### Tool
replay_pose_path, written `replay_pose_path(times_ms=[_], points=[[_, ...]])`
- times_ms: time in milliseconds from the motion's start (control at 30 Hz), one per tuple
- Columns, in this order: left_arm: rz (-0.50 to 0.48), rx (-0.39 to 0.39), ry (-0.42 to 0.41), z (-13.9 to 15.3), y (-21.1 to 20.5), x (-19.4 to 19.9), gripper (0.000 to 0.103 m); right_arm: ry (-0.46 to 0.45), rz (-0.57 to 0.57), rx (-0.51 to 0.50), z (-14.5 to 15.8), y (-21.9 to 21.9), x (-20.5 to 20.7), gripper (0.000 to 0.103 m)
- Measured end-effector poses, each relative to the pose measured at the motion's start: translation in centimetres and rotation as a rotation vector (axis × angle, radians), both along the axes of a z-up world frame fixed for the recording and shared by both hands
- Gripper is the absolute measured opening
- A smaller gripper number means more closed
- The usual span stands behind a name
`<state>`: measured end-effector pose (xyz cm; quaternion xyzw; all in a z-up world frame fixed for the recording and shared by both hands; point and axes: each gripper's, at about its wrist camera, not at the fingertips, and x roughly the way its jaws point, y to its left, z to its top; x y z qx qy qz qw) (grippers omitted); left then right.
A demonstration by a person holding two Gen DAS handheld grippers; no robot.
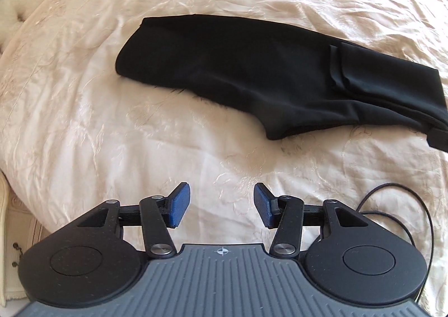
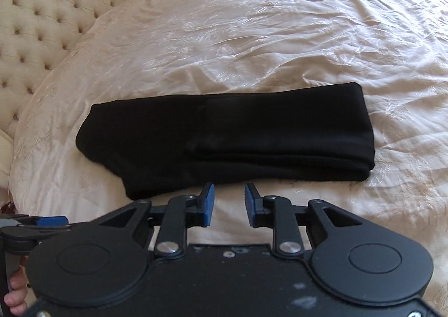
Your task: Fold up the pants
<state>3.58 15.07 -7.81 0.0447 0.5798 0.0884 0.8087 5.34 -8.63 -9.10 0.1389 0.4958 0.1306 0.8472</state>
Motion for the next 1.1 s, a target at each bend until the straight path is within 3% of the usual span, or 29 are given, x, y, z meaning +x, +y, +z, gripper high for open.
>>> replay_pose_path(times_ms=[200,333,533,633,767,1100], points=[[0.023,0.0,0.017,0.1,1.2,-1.4,0.049,0.032,0.093,0.022,-0.1,2.7,-1.7,0.028],[0.029,-0.017,0.02,0.2,2.8,-0.5,0.049,0.053,0.089,0.036,-0.1,4.3,-1.5,0.028],[-0.055,-0.015,-0.003,0.5,5.1,1.7,0.049,0.02,0.095,0.025,0.2,8.9,-0.3,0.028],[-0.072,-0.015,-0.008,0.4,7.1,3.0,0.049,0.028,0.076,0.022,-0.3,11.5,1.3,0.025],[-0.094,-0.061,-0.002,-0.1,10.5,4.5,0.049,0.031,0.041,-0.031,-1.1,14.6,3.7,0.009],[-0.154,-0.076,-0.006,-1.5,16.2,7.8,0.048,0.119,-0.087,-0.082,-4.2,18.1,7.1,0.009]])
